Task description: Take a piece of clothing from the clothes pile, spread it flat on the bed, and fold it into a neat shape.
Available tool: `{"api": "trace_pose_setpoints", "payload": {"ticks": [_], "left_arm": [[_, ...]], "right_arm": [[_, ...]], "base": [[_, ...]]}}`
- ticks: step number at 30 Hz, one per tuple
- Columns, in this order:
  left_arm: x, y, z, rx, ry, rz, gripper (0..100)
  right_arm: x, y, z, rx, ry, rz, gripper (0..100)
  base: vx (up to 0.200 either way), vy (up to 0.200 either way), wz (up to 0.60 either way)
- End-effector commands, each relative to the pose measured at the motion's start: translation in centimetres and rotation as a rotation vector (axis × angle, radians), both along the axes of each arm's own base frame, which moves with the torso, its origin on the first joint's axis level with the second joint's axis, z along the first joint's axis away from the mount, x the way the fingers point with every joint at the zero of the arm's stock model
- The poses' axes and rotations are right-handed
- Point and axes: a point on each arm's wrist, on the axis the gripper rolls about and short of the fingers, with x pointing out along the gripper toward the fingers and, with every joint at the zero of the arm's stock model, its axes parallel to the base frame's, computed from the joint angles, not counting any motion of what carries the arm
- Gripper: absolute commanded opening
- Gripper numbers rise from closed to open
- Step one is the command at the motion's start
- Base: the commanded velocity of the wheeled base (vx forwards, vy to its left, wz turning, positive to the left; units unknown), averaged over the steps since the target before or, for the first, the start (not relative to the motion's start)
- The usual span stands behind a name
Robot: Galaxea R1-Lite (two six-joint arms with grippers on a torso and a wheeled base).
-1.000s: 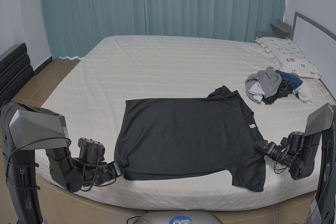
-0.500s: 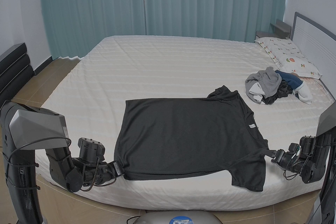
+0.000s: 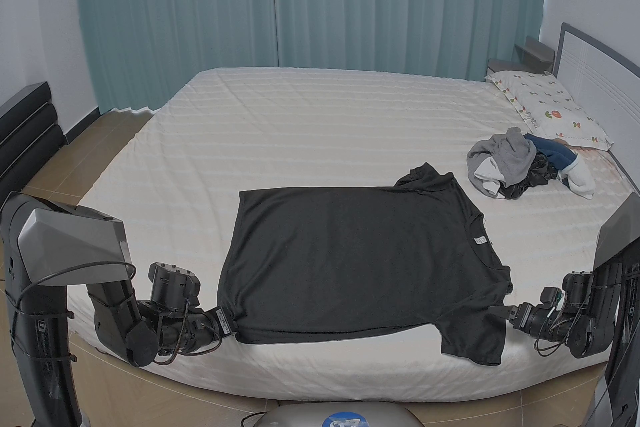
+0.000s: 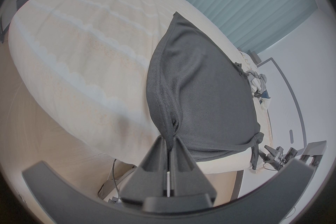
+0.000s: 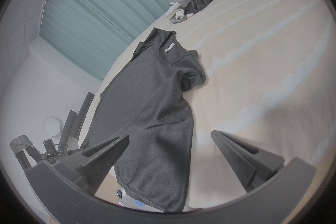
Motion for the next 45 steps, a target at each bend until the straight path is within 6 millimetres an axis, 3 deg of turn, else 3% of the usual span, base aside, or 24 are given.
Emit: {"api": "trace_pose_setpoints", "payload": {"ticks": [1, 11, 12, 26, 36, 45], "left_arm": [[0.0, 0.0, 0.0, -0.001, 0.000, 0.001, 0], [0.0, 0.0, 0.0, 0.001, 0.001, -0.001, 0], [0.0, 0.0, 0.0, 0.000, 0.002, 0.001, 0], [0.0, 0.1, 0.0, -0.007, 0.002, 0.012, 0], [-0.4, 0.5, 0.1, -0.029, 0.026, 0.053, 0], [-1.4, 1.1, 0.6, 0.014, -0.063, 0.053, 0]], "right_arm": [[0.1, 0.7, -0.4, 0.004, 0.010, 0.029, 100], [0.4, 1.5, -0.6, 0.007, 0.009, 0.054, 100], [0.4, 1.5, -0.5, 0.004, 0.008, 0.051, 0], [-0.3, 0.6, 0.6, -0.019, 0.001, 0.001, 0], [-3.2, 0.3, 2.8, -0.064, -0.002, 0.008, 0], [-4.5, -0.1, 2.9, -0.119, 0.019, 0.032, 0]], "base": [[0.000, 0.000, 0.00], [0.000, 0.000, 0.00], [0.000, 0.000, 0.00], [0.000, 0.000, 0.00], [0.000, 0.000, 0.00], [0.000, 0.000, 0.00]]}}
